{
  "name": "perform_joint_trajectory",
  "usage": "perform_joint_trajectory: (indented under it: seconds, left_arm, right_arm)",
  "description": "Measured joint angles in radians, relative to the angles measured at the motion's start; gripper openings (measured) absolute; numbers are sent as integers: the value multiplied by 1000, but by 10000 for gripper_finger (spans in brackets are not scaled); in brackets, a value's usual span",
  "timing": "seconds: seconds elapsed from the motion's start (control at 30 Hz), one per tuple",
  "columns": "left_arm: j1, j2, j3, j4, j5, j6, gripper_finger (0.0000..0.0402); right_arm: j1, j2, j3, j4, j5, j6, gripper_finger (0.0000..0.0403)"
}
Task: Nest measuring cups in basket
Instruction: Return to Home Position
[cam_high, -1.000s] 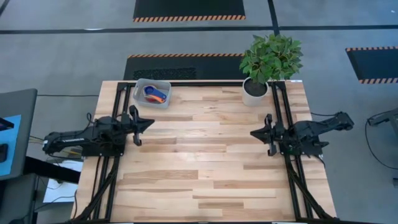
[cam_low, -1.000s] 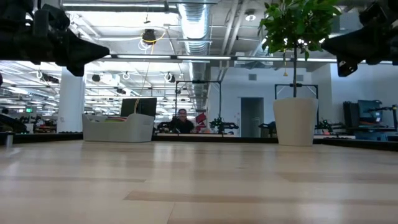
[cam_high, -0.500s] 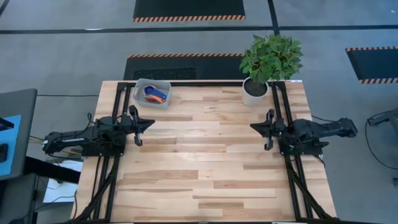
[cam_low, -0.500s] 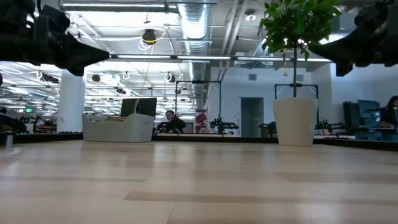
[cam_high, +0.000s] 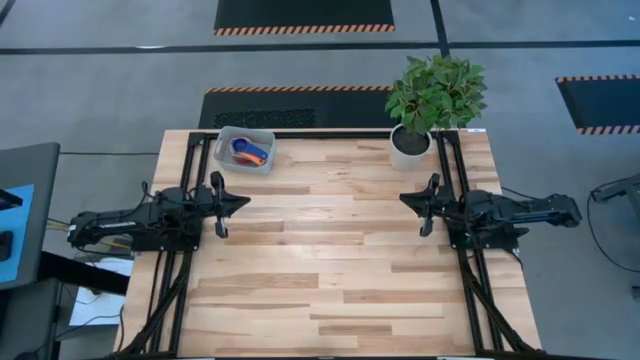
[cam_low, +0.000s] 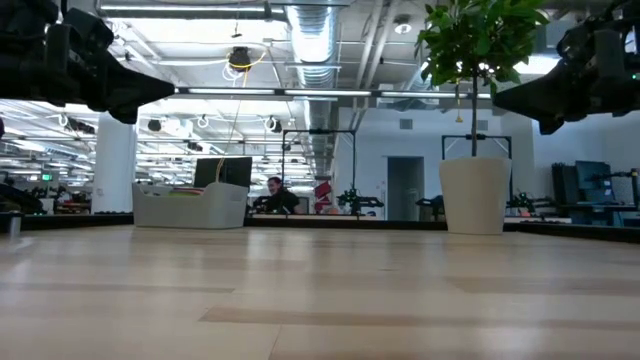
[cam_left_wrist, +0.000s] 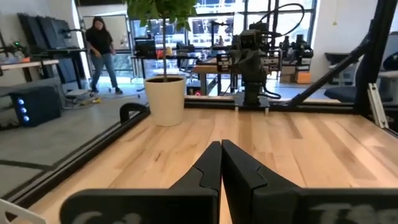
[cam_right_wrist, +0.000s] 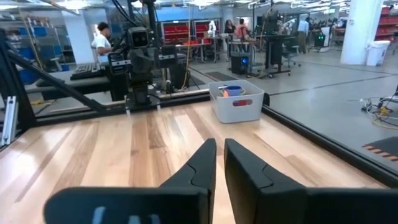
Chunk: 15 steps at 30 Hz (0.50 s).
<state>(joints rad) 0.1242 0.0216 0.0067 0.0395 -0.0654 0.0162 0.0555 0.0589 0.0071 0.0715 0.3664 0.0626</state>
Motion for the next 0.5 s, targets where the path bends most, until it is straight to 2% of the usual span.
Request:
perform_joint_trajectory:
  seconds: [0.03, 0.17, 0.23, 0.5]
  left_arm:
    - [0, 0, 0, 0, 0, 4, 0]
    - [0, 0, 0, 1, -10, 203, 0]
    - [0, 0, 0, 1, -10, 253, 0]
    - [0, 0, 0, 2, -10, 203, 0]
  right_arm:
    - [0, 0, 0, 0, 0, 0, 60]
    - [0, 0, -1, -1, 0, 0, 60]
    - [1, 0, -1, -2, 0, -1, 60]
    - [2, 0, -1, -4, 0, -2, 60]
